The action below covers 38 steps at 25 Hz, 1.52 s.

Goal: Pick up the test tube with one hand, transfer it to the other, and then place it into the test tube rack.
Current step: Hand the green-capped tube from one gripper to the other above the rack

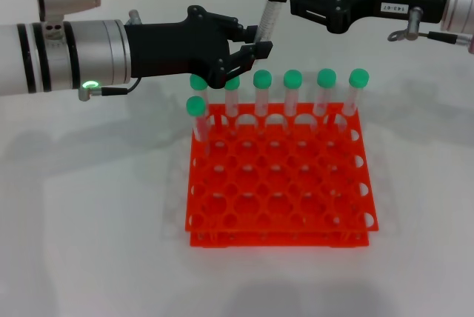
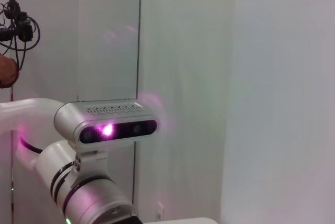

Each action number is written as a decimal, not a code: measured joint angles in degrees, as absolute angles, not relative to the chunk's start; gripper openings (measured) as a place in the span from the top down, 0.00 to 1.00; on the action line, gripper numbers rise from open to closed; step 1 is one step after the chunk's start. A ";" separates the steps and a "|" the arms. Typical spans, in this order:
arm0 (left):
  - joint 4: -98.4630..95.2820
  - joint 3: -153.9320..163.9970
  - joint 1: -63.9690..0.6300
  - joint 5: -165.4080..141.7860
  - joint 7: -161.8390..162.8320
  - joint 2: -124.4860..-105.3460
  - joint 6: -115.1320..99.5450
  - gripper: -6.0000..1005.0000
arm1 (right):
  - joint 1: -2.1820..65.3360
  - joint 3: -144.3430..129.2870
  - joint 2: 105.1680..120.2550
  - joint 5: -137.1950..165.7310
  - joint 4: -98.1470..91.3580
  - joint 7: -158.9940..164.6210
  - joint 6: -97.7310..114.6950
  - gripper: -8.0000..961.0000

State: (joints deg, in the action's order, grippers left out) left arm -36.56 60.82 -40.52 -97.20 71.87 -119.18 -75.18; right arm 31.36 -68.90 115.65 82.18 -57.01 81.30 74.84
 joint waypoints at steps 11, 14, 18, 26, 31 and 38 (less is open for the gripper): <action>-36.62 61.45 -40.52 -96.87 71.96 -119.18 -75.28 0.77 | 32.18 -69.79 115.69 82.21 -57.86 81.41 74.86 0.72; -36.62 61.49 -40.51 -96.93 72.01 -119.18 -75.32 0.77 | 32.32 -69.81 115.67 81.83 -57.88 81.43 74.85 0.72; -36.61 61.52 -40.51 -96.99 72.10 -119.23 -75.26 0.77 | 32.49 -69.81 115.66 81.70 -57.89 81.43 74.81 0.72; -36.65 62.52 -40.59 -97.32 72.41 -119.26 -74.82 0.77 | 32.51 -69.78 115.66 81.55 -57.90 81.39 74.32 0.72; -36.86 62.95 -40.63 -98.02 73.13 -119.15 -74.80 0.77 | 32.55 -69.75 115.66 81.43 -57.93 81.38 74.09 0.72; -39.33 62.65 -39.87 -98.44 77.85 -119.07 -74.51 0.54 | 32.55 -69.77 115.66 81.46 -57.93 81.31 73.81 0.72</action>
